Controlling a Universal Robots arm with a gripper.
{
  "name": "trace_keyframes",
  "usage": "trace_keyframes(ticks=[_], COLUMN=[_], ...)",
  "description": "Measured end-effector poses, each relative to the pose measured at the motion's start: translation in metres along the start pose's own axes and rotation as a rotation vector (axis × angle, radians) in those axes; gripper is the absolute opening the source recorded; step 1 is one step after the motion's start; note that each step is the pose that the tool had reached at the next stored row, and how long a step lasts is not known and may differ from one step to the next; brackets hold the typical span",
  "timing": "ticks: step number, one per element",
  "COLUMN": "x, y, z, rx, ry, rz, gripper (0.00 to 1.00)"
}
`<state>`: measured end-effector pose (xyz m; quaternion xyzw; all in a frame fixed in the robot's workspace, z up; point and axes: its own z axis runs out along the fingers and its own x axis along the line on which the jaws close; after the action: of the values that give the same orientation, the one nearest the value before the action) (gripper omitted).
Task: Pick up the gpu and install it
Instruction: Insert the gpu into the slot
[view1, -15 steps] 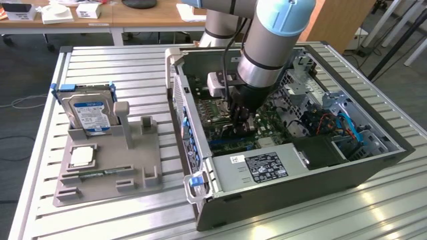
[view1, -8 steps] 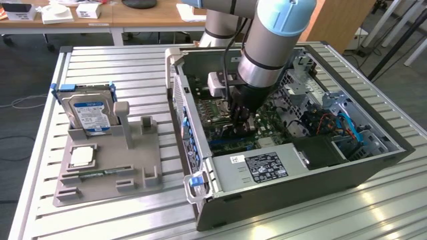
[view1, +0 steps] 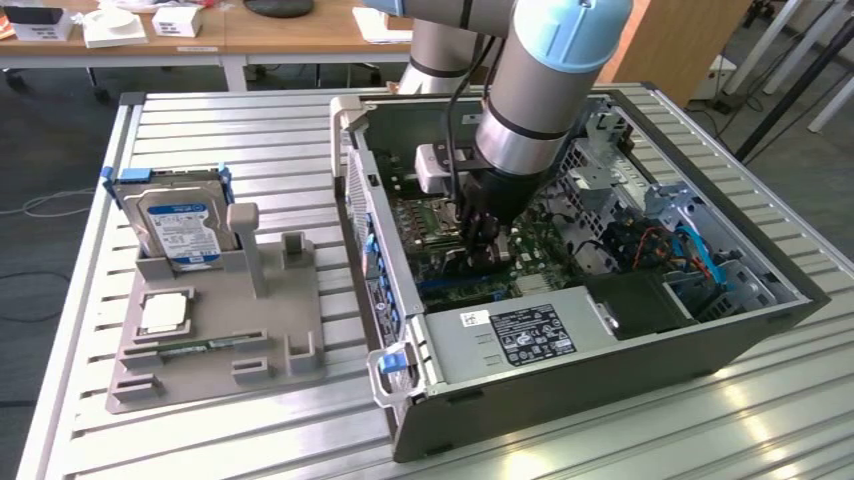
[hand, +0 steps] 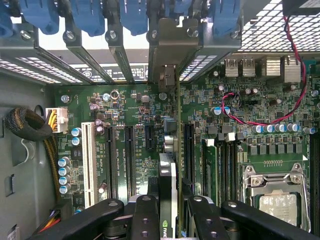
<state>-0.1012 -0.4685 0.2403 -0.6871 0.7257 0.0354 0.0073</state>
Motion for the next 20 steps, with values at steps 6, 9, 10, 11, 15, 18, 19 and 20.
trace_keyframes(ticks=[6, 9, 10, 11, 15, 18, 19, 20], x=[0.0000, 0.0000, 0.0000, 0.0000, 0.0000, 0.0000, 0.0002, 0.0004], y=[-0.0003, -0.0004, -0.0004, -0.0004, -0.0005, -0.0003, -0.0002, 0.0000], z=[0.0000, 0.0000, 0.0000, 0.0000, 0.0000, 0.0000, 0.0000, 0.0001], rx=[-0.0001, 0.0000, 0.0000, -0.0001, 0.0000, 0.0003, 0.0003, 0.0002], ry=[0.0001, 0.0000, 0.0000, 0.0001, 0.0000, 0.0000, -0.0001, -0.0003], rz=[0.000, 0.000, 0.000, 0.000, 0.000, 0.000, 0.000, 0.000], gripper=[0.27, 0.27, 0.27, 0.27, 0.27, 0.27, 0.27, 0.27])
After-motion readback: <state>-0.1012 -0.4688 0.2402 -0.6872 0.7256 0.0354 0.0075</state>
